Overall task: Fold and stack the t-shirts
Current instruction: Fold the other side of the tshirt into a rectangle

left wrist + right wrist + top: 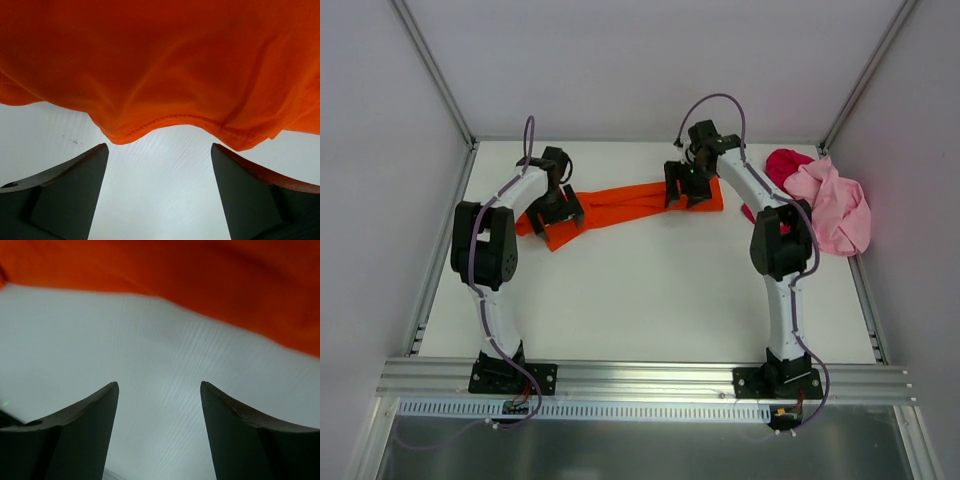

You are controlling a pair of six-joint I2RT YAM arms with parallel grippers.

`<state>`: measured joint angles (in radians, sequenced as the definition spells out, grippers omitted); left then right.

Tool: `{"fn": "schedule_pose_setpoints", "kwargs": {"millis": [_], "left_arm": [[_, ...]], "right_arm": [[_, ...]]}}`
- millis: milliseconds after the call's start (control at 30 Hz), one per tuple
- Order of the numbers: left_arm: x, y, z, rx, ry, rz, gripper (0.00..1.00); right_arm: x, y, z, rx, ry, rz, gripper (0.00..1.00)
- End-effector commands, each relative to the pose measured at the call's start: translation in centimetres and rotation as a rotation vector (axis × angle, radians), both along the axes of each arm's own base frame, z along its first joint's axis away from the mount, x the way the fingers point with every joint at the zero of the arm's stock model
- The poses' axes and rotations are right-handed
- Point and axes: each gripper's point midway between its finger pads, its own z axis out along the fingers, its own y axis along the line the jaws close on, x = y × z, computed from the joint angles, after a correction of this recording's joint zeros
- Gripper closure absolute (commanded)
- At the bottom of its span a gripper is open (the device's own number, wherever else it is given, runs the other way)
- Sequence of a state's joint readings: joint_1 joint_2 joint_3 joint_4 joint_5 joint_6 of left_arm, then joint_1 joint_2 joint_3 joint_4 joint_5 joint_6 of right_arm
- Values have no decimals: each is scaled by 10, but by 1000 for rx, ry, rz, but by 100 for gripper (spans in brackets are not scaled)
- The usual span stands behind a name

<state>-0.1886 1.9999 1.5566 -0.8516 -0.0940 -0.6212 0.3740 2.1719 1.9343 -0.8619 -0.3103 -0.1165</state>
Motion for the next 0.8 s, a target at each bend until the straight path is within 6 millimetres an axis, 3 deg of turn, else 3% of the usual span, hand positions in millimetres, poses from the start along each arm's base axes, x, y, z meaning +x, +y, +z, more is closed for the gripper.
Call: {"fn": "schedule_pose_setpoints", "kwargs": {"millis": [0,33,67,100,200,300,367,467,633,767], "left_arm": [[-7,-2,20,-23,-32,-8,15],[-8,-3,21,-26,-39,-5,15],[-12,-2,22,-29,-37,-4,15],[-14,-3,22,-30,-32,-4,15],[-21,-2,25,-30,-26,-9,15],[-25,-3,30,-33,-31,-17,15],[-26,-4,36,-40,-44,-18,15],[-29,-4,35,-39,-28,-20,14],[-33,-4,25,-41,20,-10,15],[-29,-4,21,-29,37,-13,15]], "right_arm": [[79,8,29,26,-189,-41,28],[102,12,57,57,-277,-56,27],[116,8,37,55,-263,-83,25],[134,8,42,91,-302,-136,24],[165,-21,23,128,-308,-287,16],[171,-48,-12,90,-251,-351,12],[169,-64,-29,45,-222,-363,12],[147,-80,-59,-5,-115,-363,11],[123,-72,-60,24,-24,-323,0],[91,-71,-65,16,91,-311,0]]}}
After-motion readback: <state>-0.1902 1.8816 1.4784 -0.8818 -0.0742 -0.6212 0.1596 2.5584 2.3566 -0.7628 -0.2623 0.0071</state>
